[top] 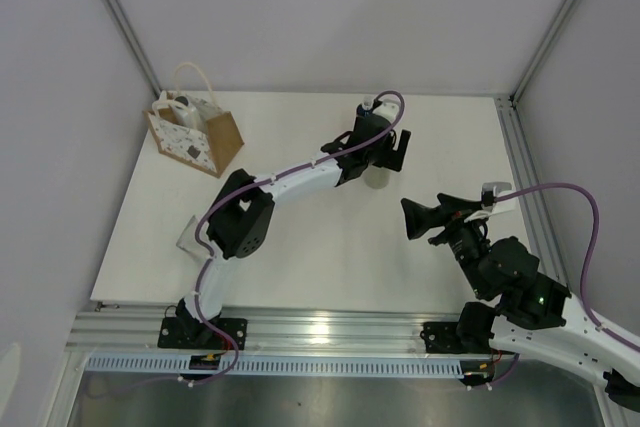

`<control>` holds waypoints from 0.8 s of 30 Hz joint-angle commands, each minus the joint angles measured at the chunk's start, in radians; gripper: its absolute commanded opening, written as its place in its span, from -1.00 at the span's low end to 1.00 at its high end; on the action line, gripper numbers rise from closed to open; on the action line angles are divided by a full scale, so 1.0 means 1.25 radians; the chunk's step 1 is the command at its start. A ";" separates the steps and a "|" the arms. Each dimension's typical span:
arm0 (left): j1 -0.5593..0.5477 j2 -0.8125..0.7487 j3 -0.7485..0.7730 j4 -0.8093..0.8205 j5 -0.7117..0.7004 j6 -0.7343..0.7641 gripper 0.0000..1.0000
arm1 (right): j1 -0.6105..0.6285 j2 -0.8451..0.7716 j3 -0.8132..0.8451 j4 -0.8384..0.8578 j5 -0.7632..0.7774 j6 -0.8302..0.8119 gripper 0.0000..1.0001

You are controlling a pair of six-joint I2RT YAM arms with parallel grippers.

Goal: Place the personal care products into the canvas bag

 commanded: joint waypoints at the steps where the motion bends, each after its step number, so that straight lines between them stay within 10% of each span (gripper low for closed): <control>1: 0.000 0.004 0.045 -0.018 -0.017 -0.008 0.92 | 0.000 -0.009 0.008 -0.001 0.003 0.010 0.94; 24: 0.002 0.077 0.187 -0.215 -0.044 -0.021 0.81 | 0.000 -0.043 0.011 -0.012 -0.007 0.018 0.93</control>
